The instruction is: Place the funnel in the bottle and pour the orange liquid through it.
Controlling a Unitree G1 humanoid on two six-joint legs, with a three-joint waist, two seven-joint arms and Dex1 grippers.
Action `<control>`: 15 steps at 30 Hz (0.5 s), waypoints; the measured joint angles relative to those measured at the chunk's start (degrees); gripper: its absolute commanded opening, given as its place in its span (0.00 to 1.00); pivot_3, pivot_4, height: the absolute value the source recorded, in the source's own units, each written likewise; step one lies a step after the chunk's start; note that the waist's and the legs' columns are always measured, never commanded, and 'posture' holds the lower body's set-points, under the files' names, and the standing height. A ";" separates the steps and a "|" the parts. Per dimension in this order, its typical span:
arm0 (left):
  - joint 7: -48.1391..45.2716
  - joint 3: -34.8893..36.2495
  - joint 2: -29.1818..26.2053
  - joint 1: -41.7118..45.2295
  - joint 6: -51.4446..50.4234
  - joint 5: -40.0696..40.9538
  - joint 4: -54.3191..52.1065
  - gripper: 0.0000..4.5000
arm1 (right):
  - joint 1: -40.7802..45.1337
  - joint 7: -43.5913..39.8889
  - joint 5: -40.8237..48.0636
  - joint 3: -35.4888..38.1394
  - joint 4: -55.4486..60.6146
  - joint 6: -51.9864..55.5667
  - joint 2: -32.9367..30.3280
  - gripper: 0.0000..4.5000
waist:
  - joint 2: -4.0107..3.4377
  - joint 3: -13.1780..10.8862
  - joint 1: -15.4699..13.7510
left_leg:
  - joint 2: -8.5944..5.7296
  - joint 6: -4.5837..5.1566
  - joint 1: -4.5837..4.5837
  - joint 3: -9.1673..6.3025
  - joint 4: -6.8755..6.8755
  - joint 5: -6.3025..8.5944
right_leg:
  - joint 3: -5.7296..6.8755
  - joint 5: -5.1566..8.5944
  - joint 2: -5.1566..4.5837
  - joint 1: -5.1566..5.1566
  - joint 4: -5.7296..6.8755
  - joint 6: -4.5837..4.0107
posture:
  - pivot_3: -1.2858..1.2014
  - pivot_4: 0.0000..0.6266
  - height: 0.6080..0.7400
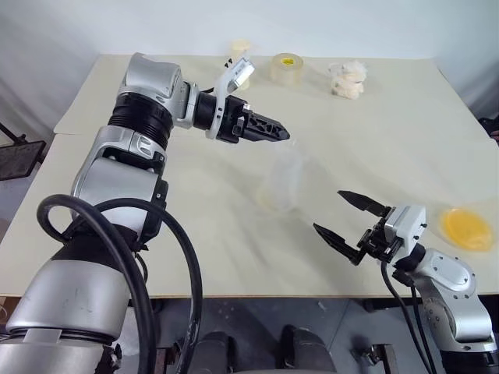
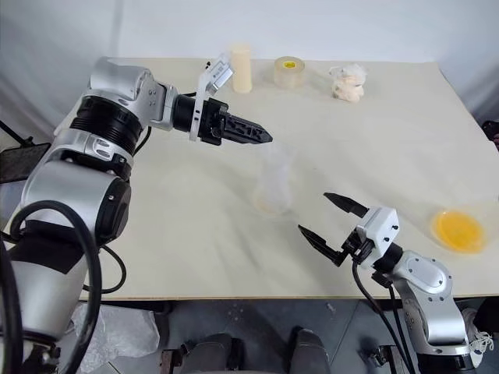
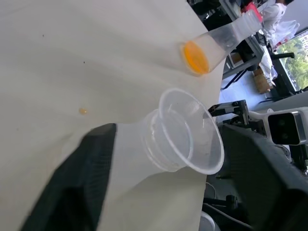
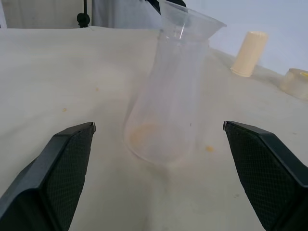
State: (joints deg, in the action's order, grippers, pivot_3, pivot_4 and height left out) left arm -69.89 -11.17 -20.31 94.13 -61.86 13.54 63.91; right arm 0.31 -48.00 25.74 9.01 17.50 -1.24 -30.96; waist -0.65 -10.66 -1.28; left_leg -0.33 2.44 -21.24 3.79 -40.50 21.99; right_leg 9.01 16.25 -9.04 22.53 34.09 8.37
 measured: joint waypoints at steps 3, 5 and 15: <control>0.06 1.18 -0.42 -0.01 -0.17 -0.14 -0.19 0.99 | -0.09 0.00 0.00 0.02 0.45 0.00 -0.01 1.00 | 0.00 0.00 0.00 | 0.00 0.00 -0.02 0.00 -0.03 0.00 | 0.00 0.00 0.00 0.00 0.00 0.00 | 0.52 0.24 1.00; 0.45 2.18 -1.49 -0.04 -0.45 -0.12 -0.62 0.99 | -0.71 0.01 0.00 0.21 0.66 0.00 -0.05 1.00 | 0.00 0.00 0.05 | 0.01 0.00 -0.01 0.00 -0.02 0.00 | 0.00 0.00 0.00 0.01 0.02 0.00 | 0.52 0.24 1.00; 4.41 14.70 -8.55 -24.71 14.91 4.35 -27.45 0.99 | -5.53 2.12 0.08 5.07 2.93 0.10 -0.86 1.00 | -0.04 0.02 0.02 | 0.09 -0.01 -0.04 -0.25 -0.44 0.01 | -0.06 0.00 -0.06 0.02 0.38 0.00 | 0.52 0.24 1.00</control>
State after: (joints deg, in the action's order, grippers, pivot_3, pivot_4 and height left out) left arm -65.48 3.53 -28.86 69.41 -46.95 17.90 36.46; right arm -5.23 -45.88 25.82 14.08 20.43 -1.14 -31.81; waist -0.69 -10.64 -1.26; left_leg -0.24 2.43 -21.28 3.54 -40.94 22.00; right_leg 8.95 16.24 -9.10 22.55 34.47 8.36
